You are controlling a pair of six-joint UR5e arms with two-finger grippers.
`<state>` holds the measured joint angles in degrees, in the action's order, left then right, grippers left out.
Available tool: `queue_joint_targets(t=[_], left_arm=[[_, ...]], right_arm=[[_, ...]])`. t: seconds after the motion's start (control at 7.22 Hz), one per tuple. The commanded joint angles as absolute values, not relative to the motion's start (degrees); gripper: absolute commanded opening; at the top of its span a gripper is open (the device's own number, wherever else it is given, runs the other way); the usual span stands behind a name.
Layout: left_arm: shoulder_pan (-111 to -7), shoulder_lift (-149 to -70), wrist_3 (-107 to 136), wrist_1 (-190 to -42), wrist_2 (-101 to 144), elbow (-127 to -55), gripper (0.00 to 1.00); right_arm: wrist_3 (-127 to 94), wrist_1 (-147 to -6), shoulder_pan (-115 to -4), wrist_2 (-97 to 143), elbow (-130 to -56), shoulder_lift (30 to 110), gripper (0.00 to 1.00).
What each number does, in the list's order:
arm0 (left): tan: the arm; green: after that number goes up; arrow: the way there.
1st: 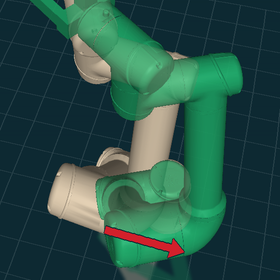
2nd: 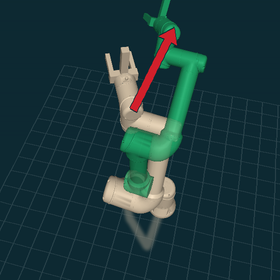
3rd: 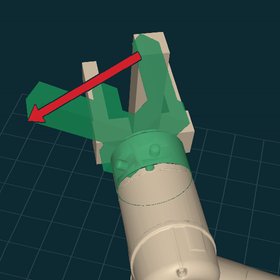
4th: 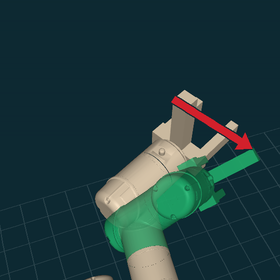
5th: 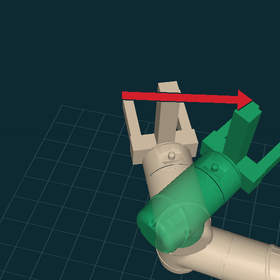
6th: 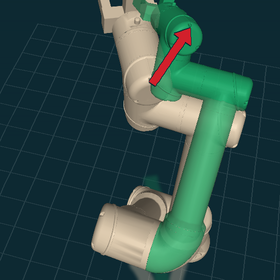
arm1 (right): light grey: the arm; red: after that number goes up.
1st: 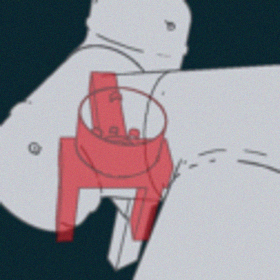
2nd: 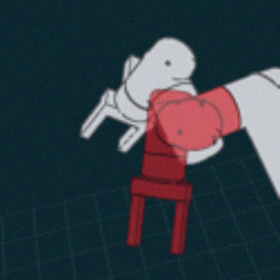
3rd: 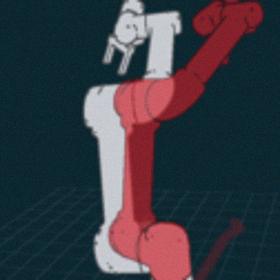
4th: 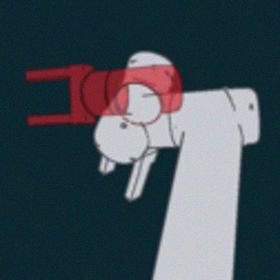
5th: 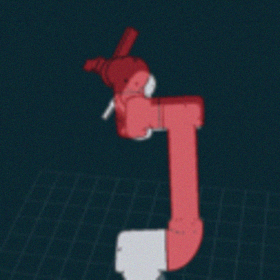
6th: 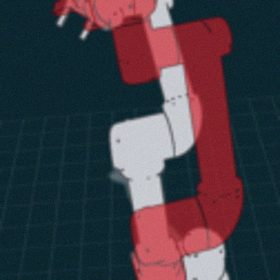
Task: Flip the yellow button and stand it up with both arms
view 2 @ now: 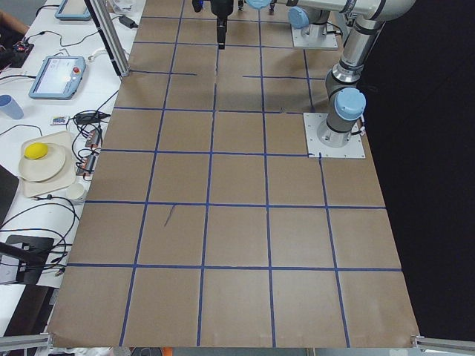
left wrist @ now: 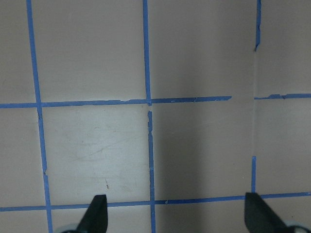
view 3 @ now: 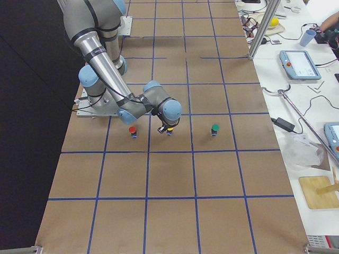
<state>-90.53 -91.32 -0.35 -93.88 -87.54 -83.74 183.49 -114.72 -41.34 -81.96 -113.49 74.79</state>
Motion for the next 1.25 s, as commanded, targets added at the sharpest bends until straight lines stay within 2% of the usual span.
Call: queue_joint_targets(t=[0.0, 0.42, 0.69, 1.11], left_arm=[[-90.5, -91.3, -0.3, -94.0, -87.6, -83.7, 1.0], [-90.5, -90.8, -0.3, -94.0, -87.6, -84.1, 1.0], [-90.6, -90.5, -0.3, -94.3, -87.5, -83.7, 1.0], [-90.6, -90.5, -0.3, -94.4, -87.5, -83.8, 1.0]], right_arm=[[179.6, -114.4, -41.7, -81.9, -109.8, 75.0, 1.0], [171.6, -111.6, -42.9, -82.4, -101.6, 76.6, 1.0], [164.0, -104.1, -45.3, -82.3, -94.9, 79.4, 1.0], [144.7, -94.0, -55.8, -82.8, -93.3, 87.8, 1.0]])
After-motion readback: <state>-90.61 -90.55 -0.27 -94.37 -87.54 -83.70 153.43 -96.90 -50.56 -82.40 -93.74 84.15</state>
